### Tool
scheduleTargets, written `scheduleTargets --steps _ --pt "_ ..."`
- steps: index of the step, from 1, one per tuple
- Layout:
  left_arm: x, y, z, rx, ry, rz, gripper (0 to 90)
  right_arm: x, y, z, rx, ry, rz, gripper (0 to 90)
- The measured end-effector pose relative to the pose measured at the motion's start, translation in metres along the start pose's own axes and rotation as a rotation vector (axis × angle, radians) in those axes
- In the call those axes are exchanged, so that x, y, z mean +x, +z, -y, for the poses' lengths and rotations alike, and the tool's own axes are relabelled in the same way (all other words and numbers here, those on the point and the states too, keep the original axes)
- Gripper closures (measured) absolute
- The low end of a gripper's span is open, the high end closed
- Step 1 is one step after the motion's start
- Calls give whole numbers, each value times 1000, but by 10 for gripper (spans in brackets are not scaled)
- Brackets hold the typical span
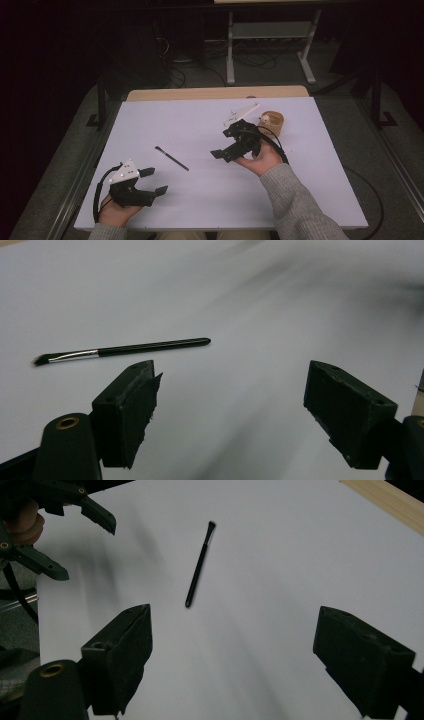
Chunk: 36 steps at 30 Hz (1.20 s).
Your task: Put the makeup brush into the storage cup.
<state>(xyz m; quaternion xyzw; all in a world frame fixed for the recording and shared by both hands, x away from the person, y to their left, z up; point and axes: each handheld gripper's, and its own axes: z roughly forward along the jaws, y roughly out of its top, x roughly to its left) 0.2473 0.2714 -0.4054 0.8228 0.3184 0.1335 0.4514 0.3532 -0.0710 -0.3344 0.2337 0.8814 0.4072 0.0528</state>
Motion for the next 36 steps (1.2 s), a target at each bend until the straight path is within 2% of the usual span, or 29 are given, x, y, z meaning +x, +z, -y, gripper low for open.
scheduleTargets --steps 23,36 --pt "2 -2 0 -4 -3 -3 206 4 30 -40 37 -38 -32 149" --pt "2 -3 0 -4 -1 -5 206 8 53 -62 67 -60 -58 150"
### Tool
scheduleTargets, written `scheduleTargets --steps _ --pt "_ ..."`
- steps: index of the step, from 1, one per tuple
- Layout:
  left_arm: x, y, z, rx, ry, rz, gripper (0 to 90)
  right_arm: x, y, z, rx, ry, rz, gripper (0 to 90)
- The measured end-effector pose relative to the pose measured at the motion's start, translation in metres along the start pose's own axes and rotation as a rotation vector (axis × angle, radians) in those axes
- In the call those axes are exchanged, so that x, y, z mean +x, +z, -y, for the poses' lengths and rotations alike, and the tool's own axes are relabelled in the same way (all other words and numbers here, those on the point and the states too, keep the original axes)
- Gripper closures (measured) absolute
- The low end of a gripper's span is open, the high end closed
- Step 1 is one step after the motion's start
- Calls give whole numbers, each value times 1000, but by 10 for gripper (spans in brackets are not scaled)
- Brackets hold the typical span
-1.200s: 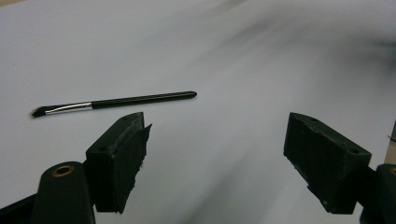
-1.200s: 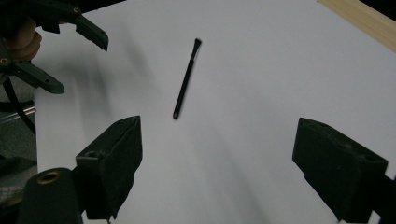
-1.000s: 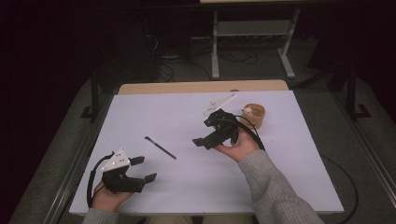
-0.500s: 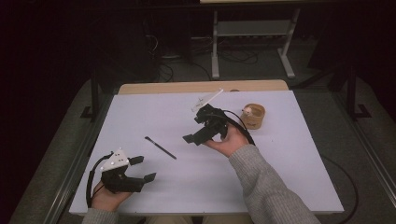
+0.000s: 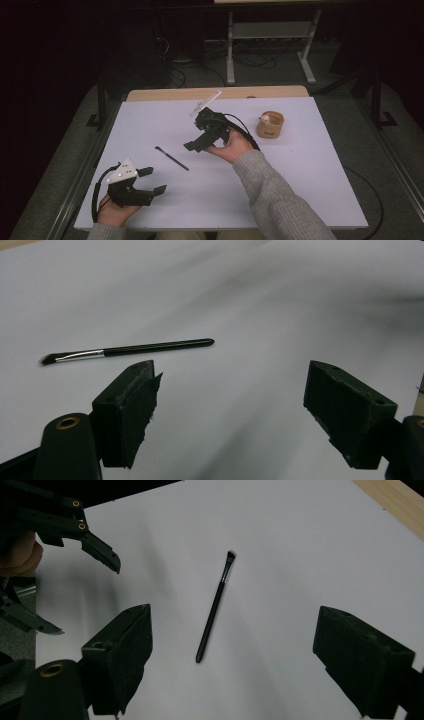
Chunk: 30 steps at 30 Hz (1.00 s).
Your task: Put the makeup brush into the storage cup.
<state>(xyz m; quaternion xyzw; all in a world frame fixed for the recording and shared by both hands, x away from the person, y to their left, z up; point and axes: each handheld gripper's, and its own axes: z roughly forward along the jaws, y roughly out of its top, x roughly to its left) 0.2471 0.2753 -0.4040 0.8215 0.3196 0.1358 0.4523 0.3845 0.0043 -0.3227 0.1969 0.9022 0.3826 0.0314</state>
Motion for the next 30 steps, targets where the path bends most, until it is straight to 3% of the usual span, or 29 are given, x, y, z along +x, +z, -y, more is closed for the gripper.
scheduleTargets --steps 14,30 --pt "1 -1 1 -3 -9 -6 207 -3 22 -19 24 9 -8 172" --pt "3 -2 2 0 -6 -7 208 -2 69 -39 92 15 -17 240"
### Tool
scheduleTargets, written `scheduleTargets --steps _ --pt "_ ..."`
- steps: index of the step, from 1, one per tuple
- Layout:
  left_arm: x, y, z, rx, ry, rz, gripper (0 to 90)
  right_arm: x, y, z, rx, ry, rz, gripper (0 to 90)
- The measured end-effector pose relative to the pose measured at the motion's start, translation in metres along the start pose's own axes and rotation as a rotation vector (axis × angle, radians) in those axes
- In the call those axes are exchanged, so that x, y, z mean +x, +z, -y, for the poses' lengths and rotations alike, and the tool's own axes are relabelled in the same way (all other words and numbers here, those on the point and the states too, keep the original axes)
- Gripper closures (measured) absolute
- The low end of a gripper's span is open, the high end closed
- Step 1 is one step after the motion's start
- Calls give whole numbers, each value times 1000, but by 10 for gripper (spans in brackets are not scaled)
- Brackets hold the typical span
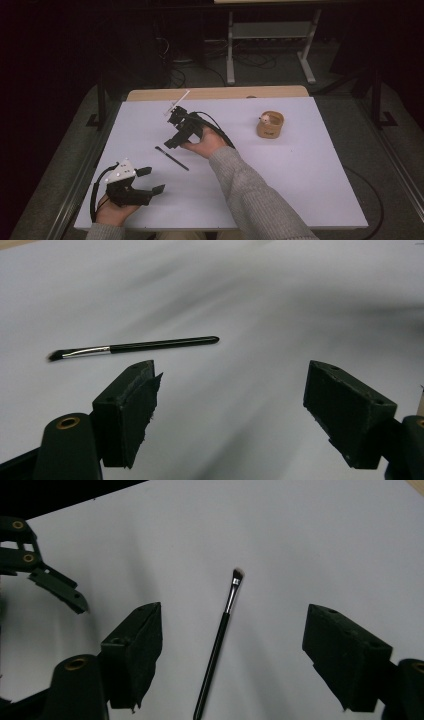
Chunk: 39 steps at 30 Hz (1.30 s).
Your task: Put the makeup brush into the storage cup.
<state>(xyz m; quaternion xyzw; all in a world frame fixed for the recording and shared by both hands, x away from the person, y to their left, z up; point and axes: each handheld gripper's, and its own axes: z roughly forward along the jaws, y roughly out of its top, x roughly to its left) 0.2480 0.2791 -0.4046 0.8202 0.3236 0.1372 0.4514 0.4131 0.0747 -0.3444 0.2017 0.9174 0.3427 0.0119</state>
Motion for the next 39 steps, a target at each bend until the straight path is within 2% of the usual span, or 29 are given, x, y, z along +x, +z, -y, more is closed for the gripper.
scheduleTargets --steps 11,19,24,29,39 --pt "1 0 0 -2 -4 -1 208 -5 26 2 48 41 -3 309" --pt "1 0 0 -1 -3 1 208 -4 40 6 64 39 -4 341" --pt "1 0 0 -3 -6 -1 208 -1 51 9 93 40 -8 362" --pt "1 0 0 -2 -4 -1 208 1 58 11 97 43 -19 394" --pt "1 0 0 -2 -6 -2 209 3 65 23 79 46 -10 425"
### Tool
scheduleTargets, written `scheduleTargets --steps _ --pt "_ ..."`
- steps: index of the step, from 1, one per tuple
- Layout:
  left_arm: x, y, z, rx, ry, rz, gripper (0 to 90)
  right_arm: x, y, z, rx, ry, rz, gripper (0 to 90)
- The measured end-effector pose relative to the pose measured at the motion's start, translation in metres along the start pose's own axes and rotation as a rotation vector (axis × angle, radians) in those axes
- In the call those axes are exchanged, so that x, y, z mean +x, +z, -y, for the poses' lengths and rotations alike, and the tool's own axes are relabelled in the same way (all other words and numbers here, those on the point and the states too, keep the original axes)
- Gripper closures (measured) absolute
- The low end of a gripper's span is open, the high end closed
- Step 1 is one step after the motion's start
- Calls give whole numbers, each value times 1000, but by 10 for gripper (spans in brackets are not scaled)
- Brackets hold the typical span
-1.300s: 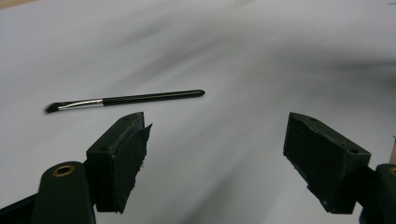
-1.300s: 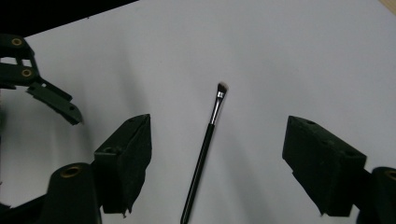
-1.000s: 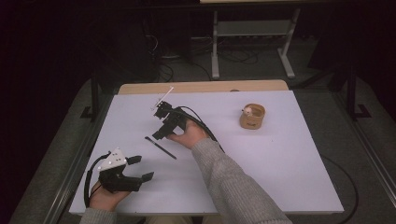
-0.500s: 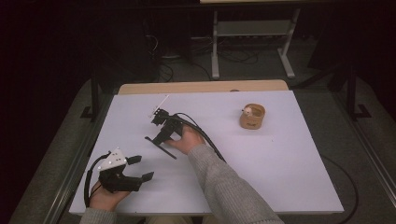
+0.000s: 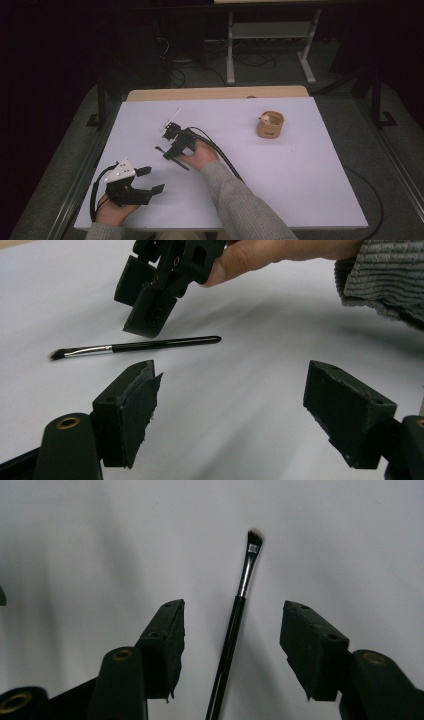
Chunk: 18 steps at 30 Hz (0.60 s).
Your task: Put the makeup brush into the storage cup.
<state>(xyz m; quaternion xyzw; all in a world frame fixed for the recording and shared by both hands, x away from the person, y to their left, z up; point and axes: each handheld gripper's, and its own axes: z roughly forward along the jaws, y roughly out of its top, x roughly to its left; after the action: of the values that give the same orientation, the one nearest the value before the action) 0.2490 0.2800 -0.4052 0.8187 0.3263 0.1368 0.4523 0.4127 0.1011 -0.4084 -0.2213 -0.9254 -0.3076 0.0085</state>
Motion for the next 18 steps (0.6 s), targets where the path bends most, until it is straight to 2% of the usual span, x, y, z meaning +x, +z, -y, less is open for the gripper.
scheduleTargets --steps 9,18 --pt "0 0 0 1 0 1 210 1 8 6 9 4 -4 469" --pt "0 1 0 2 1 4 212 3 13 9 19 3 17 551"
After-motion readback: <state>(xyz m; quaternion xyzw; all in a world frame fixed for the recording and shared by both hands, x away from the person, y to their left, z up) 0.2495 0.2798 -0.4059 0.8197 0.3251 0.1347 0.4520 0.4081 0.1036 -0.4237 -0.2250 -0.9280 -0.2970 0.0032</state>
